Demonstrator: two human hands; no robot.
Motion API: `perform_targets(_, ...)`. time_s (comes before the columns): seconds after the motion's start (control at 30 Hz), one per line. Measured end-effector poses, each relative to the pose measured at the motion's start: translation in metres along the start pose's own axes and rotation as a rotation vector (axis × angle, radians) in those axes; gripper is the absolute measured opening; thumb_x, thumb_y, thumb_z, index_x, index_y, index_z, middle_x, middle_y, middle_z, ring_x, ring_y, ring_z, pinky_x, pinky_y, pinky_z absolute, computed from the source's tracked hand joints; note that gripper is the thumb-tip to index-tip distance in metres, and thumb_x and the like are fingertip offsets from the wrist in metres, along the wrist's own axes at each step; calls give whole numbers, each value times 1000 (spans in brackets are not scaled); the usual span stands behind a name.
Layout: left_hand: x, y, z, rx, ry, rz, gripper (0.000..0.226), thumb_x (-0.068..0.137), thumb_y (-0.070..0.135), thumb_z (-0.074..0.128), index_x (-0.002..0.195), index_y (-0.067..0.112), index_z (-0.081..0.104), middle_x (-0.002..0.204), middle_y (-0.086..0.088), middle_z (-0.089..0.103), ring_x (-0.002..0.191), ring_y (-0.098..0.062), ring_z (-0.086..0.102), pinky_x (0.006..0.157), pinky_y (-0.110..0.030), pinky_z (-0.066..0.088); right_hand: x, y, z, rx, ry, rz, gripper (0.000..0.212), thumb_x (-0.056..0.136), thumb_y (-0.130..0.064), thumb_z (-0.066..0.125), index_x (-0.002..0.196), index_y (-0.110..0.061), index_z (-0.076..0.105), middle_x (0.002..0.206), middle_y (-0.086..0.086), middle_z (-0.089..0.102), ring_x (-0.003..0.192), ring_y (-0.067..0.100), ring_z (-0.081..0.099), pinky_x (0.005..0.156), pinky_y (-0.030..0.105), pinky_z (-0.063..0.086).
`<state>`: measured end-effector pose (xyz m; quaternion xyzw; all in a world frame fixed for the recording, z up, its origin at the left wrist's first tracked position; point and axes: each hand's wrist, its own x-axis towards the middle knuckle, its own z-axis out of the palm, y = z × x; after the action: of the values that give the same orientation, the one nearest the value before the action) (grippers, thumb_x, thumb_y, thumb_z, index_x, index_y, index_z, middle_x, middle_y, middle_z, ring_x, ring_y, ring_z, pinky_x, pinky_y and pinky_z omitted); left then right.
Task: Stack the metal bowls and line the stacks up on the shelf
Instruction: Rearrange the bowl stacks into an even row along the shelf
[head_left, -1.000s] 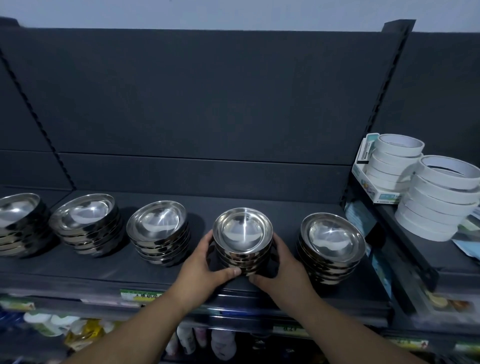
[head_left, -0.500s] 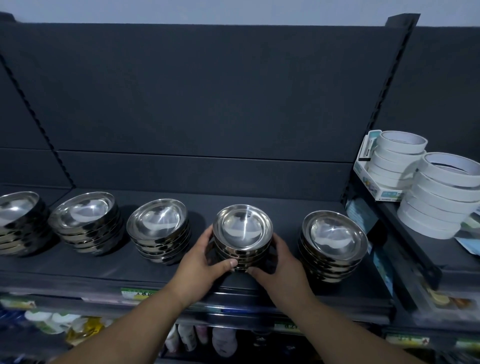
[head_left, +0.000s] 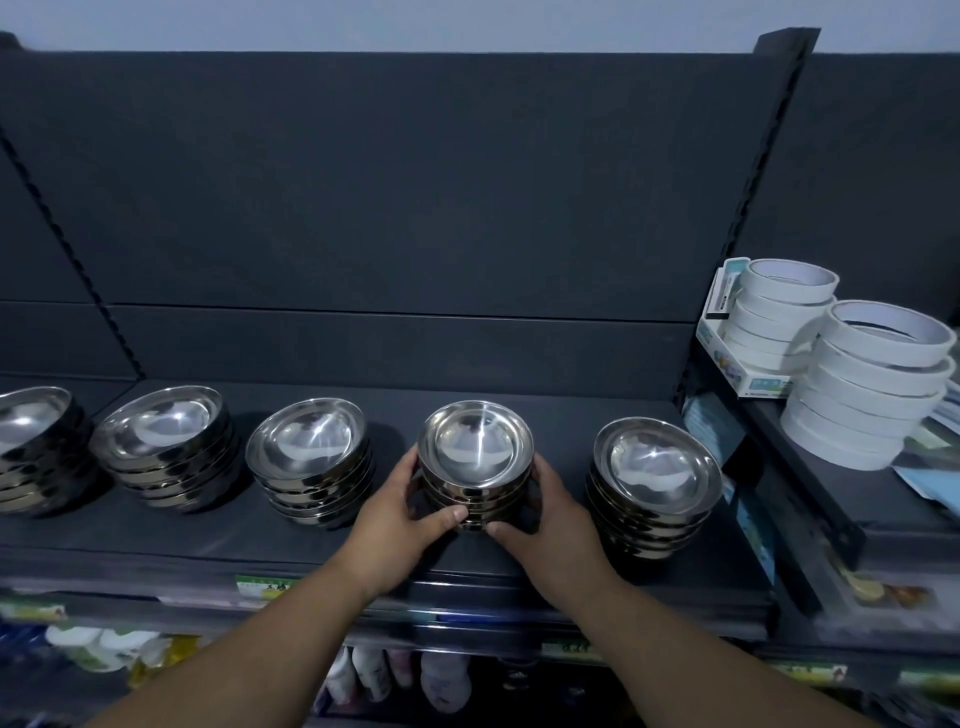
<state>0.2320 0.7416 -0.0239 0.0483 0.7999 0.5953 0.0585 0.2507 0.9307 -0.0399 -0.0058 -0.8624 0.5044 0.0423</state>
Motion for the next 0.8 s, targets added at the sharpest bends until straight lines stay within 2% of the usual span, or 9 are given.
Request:
perform_targets(0.13,-7,-4,6,29,65,-35,95,74,19,81,150,20,24,141,5,51,125,-4,49,112,-31,36,-17,-2,-10,-65,-10,-8,92,74,-28,80,150,-29,28,146,-9,46,134,6,42,114,34,35)
perform_targets(0.27,-24,-4,27,123,205,-49,94,70,30,84,146,18,31,141,2,48,128,-9,46,111,-32,36,-43,5,-28,-95,13,7,74,78,-34,77,142,-23,44,138,-7,51,126,6,48,109,29,40)
perform_targets(0.37,-32,-3,40,175,257,-37,92,66,36,86,142,23,36,137,1,52,124,-14,51,108,-33,40,-65,14,-45,-133,127,17,45,75,-35,80,116,-21,65,111,-8,65,100,4,60,92,23,49)
perform_targets(0.43,-32,2,45,171,285,-20,87,67,30,86,140,19,40,132,3,54,118,-11,52,104,-27,39,-79,23,-59,-153,257,16,27,71,-35,83,86,-22,64,85,-9,64,79,3,58,72,17,47)
perform_targets(0.47,-31,4,48,163,298,-10,85,67,26,86,139,18,41,128,6,53,114,-8,50,101,-24,38,-84,26,-67,-151,312,22,30,70,-35,84,78,-20,59,79,-7,60,74,5,56,65,14,42)
perform_targets(0.53,-29,7,51,163,321,-7,86,67,24,86,139,17,39,125,7,50,113,-8,47,102,-24,36,-88,32,-80,-151,394,50,40,67,-34,85,80,-18,51,83,-4,53,75,12,52,62,15,37)
perform_targets(0.6,-25,6,52,151,343,-21,95,63,29,88,141,19,35,136,3,49,122,-14,49,109,-34,38,-84,35,-91,-159,468,76,52,66,-33,87,98,-16,49,102,-1,48,91,16,51,75,18,39)
perform_targets(0.7,-19,6,53,135,336,-56,106,58,36,89,144,26,28,142,0,48,129,-20,47,110,-42,39,-68,39,-101,-157,456,121,96,65,-31,88,140,-8,33,141,8,33,129,22,38,105,28,35)
perform_targets(0.8,-13,6,53,110,332,-82,119,51,44,90,146,31,21,142,0,48,129,-21,47,110,-42,38,-53,42,-100,-124,394,137,113,64,-33,88,150,-14,18,153,9,28,138,24,34,110,34,34)
